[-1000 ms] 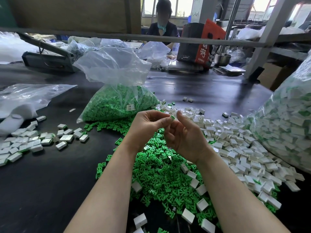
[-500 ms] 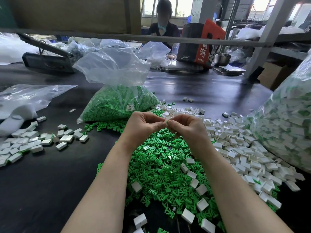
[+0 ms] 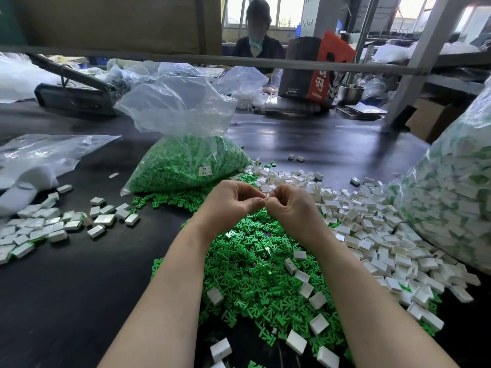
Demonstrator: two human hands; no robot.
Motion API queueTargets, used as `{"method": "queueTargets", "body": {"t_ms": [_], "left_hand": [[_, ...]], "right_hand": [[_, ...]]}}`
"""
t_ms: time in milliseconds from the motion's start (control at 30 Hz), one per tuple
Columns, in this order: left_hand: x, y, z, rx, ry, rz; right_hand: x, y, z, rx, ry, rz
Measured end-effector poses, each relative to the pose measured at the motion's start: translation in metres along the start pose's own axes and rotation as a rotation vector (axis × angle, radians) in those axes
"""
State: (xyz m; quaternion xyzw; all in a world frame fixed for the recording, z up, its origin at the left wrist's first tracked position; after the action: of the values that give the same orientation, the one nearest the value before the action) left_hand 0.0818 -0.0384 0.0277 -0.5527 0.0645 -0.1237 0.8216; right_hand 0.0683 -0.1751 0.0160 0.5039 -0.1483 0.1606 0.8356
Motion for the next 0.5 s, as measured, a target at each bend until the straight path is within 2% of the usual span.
{"method": "queueTargets", "body": {"t_ms": [133, 233, 300, 400, 500], "left_hand": [[0.000, -0.001, 0.000, 0.032, -0.015, 0.006], [0.000, 0.003, 0.016, 0.110, -0.092, 0.023], [-0.002, 0.014, 0.041, 0.183, -0.230, 0.075], [-0.018, 0.038, 0.096, 0.350, -0.573, 0.204], [-0.041, 0.068, 0.136, 0.542, -0.808, 0.472]], "right_hand": [[0.001, -0.001, -0.001, -0.023, -0.005, -0.009], [0.001, 0.000, 0.000, -0.099, 0.019, 0.011], [0.002, -0.003, 0.006, -0.192, 0.011, 0.013], [0.002, -0.011, 0.031, -0.361, -0.127, -0.031], [0.000, -0.019, 0.047, -0.507, -0.165, -0.114]]}}
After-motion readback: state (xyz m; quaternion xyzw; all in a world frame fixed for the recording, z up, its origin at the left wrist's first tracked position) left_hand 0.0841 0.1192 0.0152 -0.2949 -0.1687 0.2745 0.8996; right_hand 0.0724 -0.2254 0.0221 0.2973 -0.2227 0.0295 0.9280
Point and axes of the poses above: each hand's wrist, its own x-axis towards the middle knuckle, its own z-axis out of the back of the hand, y = z × x, the point moved 7 cm from there along x, towards the middle knuckle, and after that the axes turned 8 degrees about z, right-handed, at the moved point
